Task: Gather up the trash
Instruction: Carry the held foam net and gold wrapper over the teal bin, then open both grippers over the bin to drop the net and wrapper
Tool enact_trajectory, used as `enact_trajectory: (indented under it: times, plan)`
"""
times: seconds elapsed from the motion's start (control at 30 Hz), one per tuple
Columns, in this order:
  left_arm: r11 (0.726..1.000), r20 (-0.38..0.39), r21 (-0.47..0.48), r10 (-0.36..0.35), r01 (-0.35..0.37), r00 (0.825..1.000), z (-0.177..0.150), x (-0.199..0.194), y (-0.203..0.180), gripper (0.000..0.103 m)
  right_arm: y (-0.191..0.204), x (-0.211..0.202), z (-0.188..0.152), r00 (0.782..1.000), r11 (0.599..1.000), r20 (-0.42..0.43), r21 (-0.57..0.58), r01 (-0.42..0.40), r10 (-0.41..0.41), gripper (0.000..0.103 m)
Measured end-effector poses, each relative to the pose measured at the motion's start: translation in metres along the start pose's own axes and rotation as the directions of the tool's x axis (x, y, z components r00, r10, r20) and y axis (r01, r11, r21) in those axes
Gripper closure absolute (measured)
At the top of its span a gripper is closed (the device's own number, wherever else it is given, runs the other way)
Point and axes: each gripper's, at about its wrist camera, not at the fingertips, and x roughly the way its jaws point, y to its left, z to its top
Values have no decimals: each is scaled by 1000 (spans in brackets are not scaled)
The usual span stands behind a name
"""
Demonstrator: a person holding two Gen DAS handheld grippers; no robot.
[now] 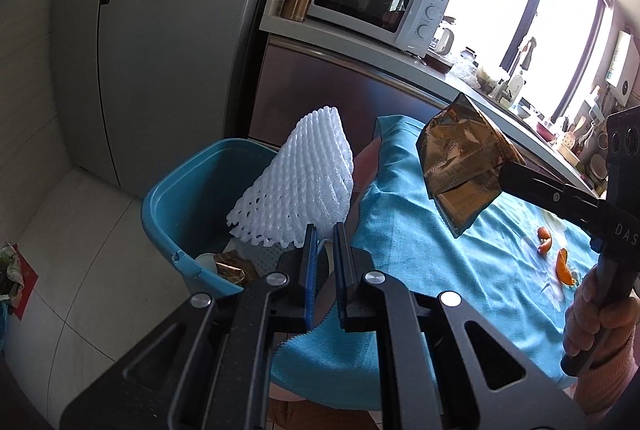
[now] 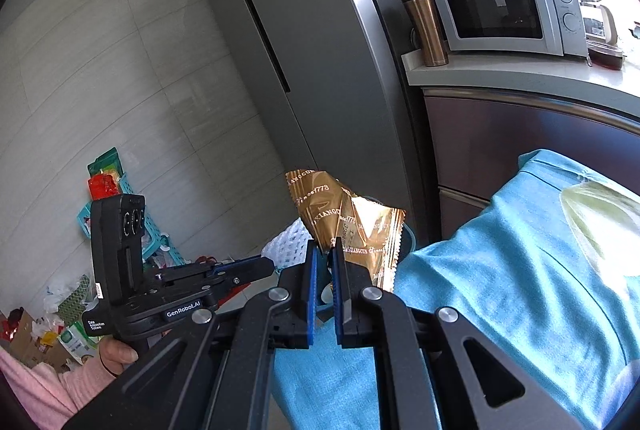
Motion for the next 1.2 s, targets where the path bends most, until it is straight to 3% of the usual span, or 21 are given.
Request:
enact_trajectory:
  times: [1.2]
  plan:
    - [994,-36,-78,78,-80,996,-2,33,32,95,4,90,15,992,998,-116,36,-52,56,97]
